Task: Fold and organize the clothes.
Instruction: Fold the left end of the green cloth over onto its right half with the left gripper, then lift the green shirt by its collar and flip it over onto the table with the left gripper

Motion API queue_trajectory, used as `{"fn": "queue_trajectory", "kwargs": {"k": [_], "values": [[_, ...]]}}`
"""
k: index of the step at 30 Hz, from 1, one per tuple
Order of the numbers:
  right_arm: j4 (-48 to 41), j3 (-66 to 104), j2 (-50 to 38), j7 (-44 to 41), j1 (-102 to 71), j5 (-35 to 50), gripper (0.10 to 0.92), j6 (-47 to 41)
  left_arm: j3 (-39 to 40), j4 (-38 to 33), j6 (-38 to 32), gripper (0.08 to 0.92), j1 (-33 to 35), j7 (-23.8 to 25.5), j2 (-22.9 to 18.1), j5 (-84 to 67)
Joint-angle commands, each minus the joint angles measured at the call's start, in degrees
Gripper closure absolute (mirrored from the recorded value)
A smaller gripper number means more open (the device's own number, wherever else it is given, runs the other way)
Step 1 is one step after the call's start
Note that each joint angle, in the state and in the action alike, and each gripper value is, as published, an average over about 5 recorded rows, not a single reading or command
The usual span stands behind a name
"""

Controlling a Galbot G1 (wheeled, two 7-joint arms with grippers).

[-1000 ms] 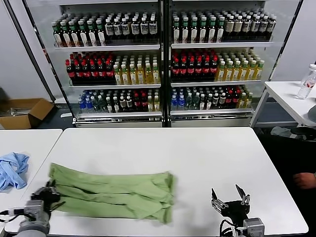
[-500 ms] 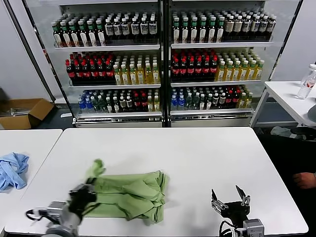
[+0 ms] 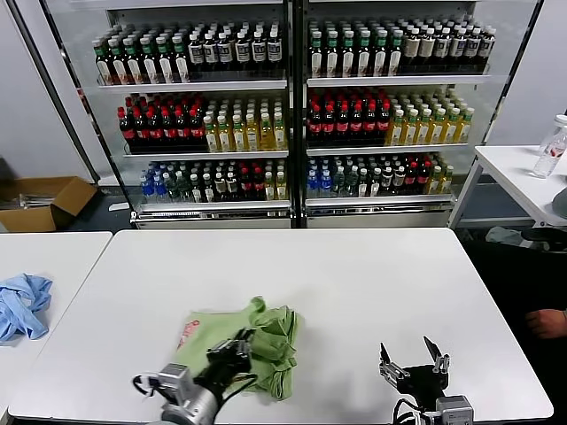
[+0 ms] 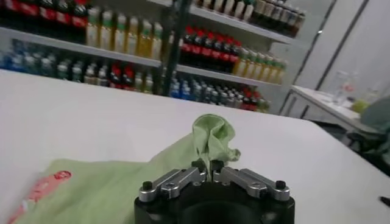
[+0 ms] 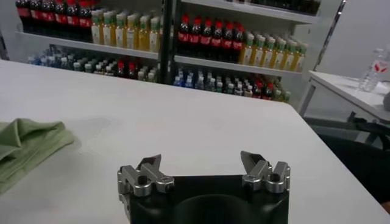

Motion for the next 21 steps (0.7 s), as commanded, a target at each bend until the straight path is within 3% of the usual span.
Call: {"fn": "queue_trajectory", "kwargs": {"k": [1,5,10,15,21], "values": [[0.42,-0.02,0.02,-0.01,0.00,-0.04,0.203,-0.11,7.81,2.85,-2.84,0.825,-4.31,1.15,-6.43,1.87],[0.38,-0.23,-0.31,-0.05,0.65,0.01,0.202,-0.12,3.90,-3.50,-4.13,0.713,-2.16,2.22,-2.68,1.86],[0.00,-1.03,-0.37,-0.17,1.62,0.08,0.203,-0.23,-11.01,-6.49,-5.99,0.566,2.46,1.42,5.01,2.31],[-0.37,-0.95,-0.68,-0.23,1.96,0.15,0.202,-0.21,-22.25,2.15,-5.95,0.427,5.85,0.40,8.49,6.91],[-0.33,-0.77,-0.67,-0.24,1.67,0.08,0.203,-0.18,-20.76,10.94,-4.82,0.255,5.73,-0.37,6.65,7.91]]}}
